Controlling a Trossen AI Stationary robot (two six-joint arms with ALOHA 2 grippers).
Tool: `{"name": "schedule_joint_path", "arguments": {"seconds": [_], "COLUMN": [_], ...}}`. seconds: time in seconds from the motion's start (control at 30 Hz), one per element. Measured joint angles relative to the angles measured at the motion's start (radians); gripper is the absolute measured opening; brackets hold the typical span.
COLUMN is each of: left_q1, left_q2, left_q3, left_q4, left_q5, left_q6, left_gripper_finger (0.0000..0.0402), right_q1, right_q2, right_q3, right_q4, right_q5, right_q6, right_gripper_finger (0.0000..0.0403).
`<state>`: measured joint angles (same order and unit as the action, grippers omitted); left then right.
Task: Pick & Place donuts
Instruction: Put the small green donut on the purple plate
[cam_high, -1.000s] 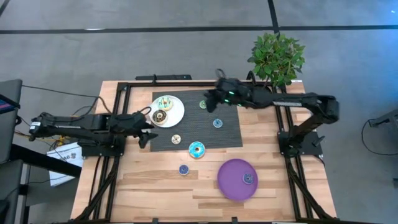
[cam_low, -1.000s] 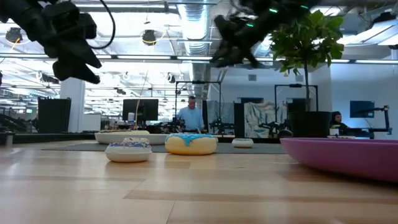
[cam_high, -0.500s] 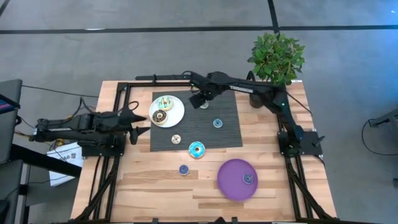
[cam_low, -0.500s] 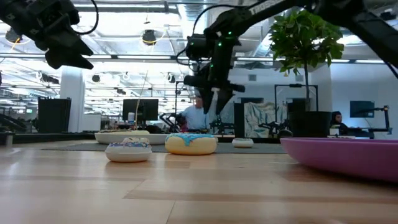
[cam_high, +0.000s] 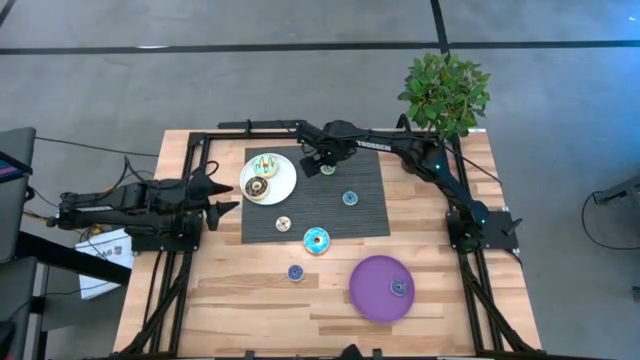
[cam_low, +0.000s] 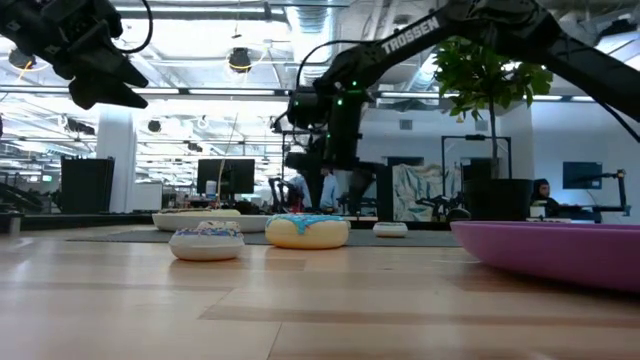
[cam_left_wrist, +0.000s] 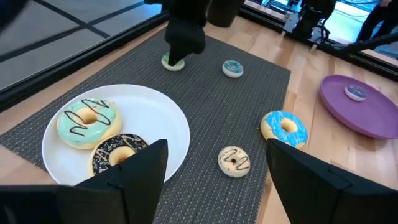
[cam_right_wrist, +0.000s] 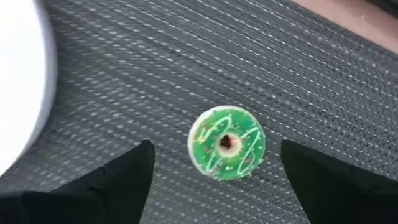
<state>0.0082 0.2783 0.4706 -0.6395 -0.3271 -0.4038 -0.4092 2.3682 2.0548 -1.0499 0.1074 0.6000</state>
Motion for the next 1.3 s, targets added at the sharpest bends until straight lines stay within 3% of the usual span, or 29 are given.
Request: {"name": "schedule_joint_path", "arguments": {"seconds": [0.2,0.53,0.87,1.3], "left_q1": [0.000,0.000,0.000,0.000], "left_q2": [0.000,0.000,0.000,0.000], "left_q3": [0.000,0.000,0.000,0.000], "left_q4": [0.000,-0.001,-0.002,-0.002], "left_q5": [-0.015,-0.045,-0.046,-0.044], "left_q6": [-0.001,-0.002,-0.003,-0.003], "left_gripper_finger": [0.0265,0.0265,0.0265,0.0265], "right_q1": [-0.014,-0.024,-0.031,-0.030], "right_q2": [0.042,0.038,0.038,0.038], "right_q3": [-0.001,0.000,-0.001,-0.001], "right_q4": [-0.014,-0.015,-0.016,-0.016], "right_q5": [0.001,-0.045,-0.083,-0.083], "right_q6": [0.022,0.025,0.030,0.030], "right_gripper_finger": [0.0354,0.0304,0.0296,0.0205]}}
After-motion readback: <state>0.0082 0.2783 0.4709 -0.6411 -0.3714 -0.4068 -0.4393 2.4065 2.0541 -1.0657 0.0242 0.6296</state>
